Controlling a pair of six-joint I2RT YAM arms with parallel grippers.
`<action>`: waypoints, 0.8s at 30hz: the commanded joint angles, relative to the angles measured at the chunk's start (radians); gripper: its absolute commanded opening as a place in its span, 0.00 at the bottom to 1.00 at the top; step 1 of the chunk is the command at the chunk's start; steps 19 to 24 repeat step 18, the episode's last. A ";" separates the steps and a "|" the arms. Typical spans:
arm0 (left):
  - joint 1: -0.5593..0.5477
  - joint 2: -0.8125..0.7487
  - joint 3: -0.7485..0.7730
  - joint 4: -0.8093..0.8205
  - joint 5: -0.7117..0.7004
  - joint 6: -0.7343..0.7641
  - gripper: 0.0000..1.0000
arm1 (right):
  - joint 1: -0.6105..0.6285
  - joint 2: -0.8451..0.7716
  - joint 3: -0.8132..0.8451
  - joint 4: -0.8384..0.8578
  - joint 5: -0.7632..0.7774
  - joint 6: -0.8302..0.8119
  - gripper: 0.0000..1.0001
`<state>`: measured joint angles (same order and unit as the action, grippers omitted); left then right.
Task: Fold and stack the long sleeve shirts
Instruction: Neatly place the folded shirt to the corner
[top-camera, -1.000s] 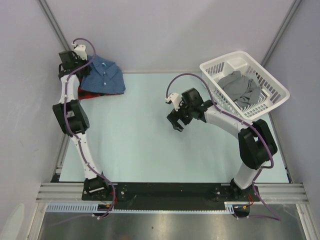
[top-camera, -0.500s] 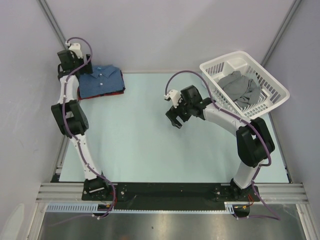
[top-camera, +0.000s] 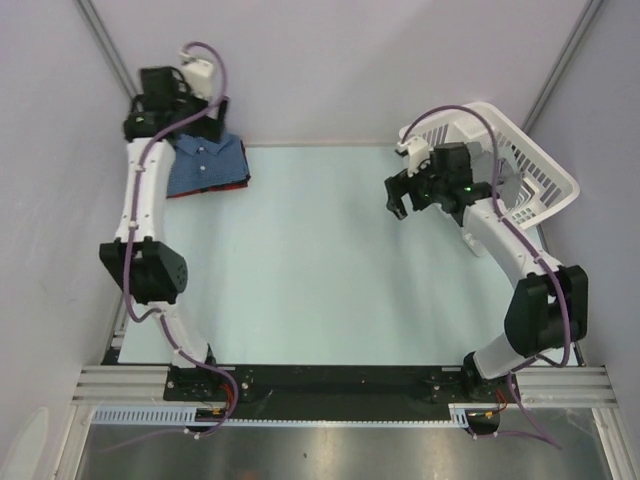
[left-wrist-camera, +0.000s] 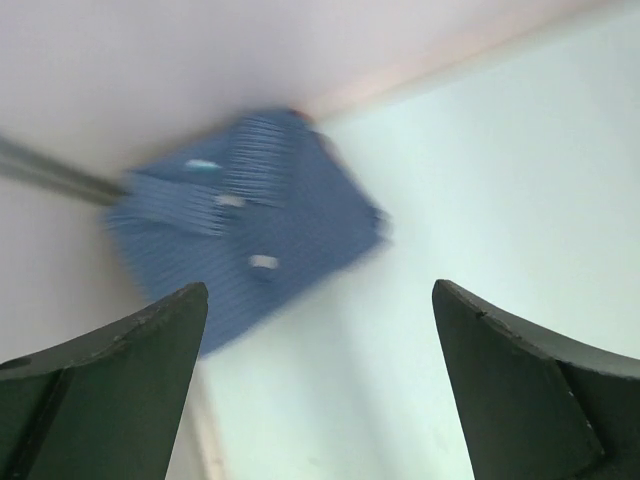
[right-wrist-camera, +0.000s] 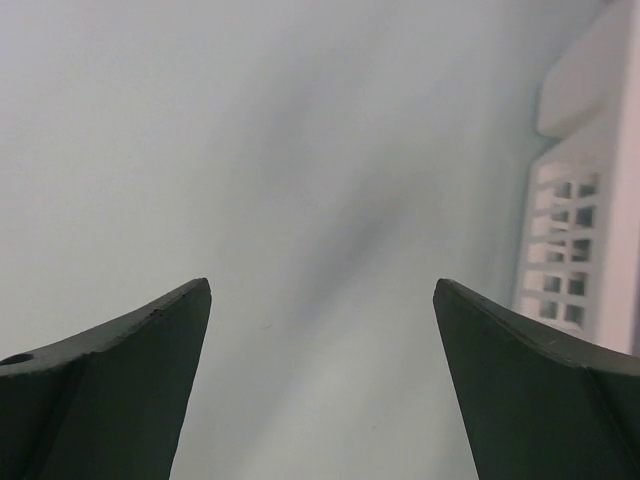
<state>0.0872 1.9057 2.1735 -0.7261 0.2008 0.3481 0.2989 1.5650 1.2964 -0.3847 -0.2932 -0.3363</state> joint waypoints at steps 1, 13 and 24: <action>-0.185 -0.017 -0.073 -0.329 0.008 0.017 0.99 | -0.073 -0.121 -0.032 -0.009 -0.104 0.063 1.00; -0.349 -0.281 -0.656 -0.036 0.084 -0.118 0.99 | -0.124 -0.384 -0.259 -0.128 -0.277 0.034 1.00; -0.346 -0.339 -0.662 -0.015 0.062 -0.138 1.00 | -0.159 -0.396 -0.263 -0.128 -0.300 0.040 1.00</action>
